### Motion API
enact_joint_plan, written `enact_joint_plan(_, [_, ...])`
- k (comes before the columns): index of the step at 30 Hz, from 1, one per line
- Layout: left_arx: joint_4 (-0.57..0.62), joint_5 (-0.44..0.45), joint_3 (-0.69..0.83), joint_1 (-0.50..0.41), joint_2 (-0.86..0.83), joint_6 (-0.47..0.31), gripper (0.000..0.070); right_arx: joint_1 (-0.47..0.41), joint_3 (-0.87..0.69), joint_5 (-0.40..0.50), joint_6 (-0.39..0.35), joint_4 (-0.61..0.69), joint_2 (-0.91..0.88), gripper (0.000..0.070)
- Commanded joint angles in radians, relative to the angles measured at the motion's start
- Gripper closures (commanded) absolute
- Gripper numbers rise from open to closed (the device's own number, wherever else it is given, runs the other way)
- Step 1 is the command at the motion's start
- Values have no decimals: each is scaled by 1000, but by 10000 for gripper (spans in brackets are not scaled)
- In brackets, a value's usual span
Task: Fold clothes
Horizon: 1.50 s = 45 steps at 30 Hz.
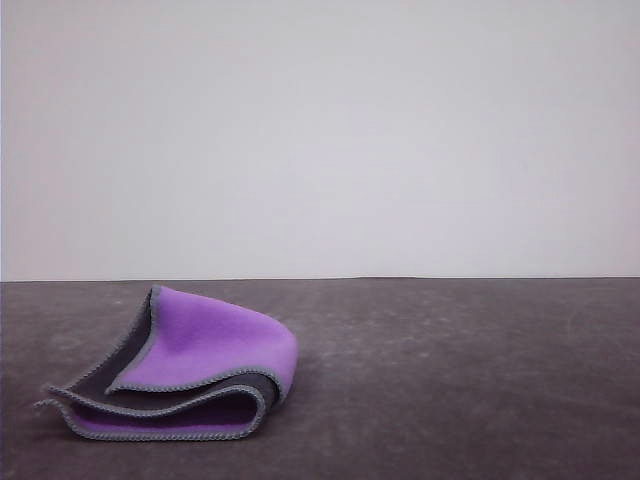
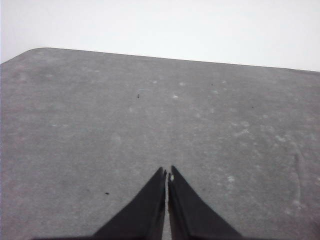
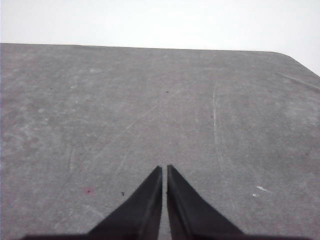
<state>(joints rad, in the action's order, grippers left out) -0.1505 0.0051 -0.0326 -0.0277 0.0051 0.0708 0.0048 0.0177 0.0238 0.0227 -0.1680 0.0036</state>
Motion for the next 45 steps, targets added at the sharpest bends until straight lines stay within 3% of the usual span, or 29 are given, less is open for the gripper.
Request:
enact_joint_plan(1, [10, 1, 20, 2, -1, -6, 700, -2, -6, 2, 0, 11, 0, 685])
enact_joint_plan(45, [10, 1, 20, 2, -1, -6, 700, -2, -6, 2, 0, 11, 0, 685])
